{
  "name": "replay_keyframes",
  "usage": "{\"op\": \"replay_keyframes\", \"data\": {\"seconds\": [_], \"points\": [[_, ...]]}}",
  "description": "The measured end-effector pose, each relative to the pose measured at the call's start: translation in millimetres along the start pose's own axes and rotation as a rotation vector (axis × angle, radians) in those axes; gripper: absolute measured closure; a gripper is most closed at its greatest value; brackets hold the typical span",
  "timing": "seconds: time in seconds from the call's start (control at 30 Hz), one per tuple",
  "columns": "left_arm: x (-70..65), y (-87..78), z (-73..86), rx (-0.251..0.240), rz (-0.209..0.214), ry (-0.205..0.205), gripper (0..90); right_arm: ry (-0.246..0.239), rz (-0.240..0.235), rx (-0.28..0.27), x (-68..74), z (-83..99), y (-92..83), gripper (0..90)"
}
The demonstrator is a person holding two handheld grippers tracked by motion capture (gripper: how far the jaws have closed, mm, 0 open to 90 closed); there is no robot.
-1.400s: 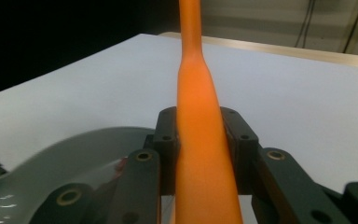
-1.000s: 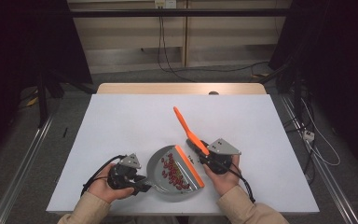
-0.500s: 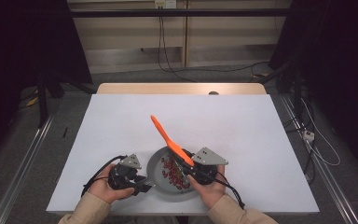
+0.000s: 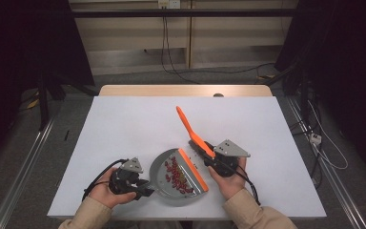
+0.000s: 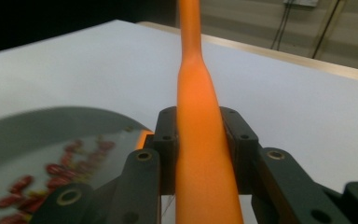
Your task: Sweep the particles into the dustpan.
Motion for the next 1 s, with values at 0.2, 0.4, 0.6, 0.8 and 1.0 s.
{"op": "replay_keyframes", "data": {"seconds": [0.2,0.4,0.6,0.8,1.0], "points": [[0.6,-1.9,1.8,0.024,0.012,-0.006,63.0,-0.033,0.046,0.03,-2.0,7.4,5.1,71.2],[0.8,-1.1,1.3,0.005,0.01,-0.016,62.9,-0.048,-0.009,0.04,24.6,10.5,4.7,70.3],[1.0,0.1,1.3,0.014,0.008,-0.01,63.0,-0.014,-0.101,-0.006,44.6,5.1,4.7,71.0],[1.3,1.3,3.9,0.001,0.005,-0.006,62.7,0.01,-0.129,-0.043,43.6,-4.5,0.3,71.2],[-2.8,10.9,2.8,0.008,-0.031,0.004,62.6,0.027,-0.08,-0.042,20.5,-8.5,-4.2,71.2]]}}
Point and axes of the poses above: each handheld gripper's, and its own axes: y roughly forward along the jaws, z roughly out of its underside, x roughly to its left, the point moved 1 cm from there along y, roughly forward along the jaws, and after that the axes turned 7 degrees about x, right-handed, at the moved point
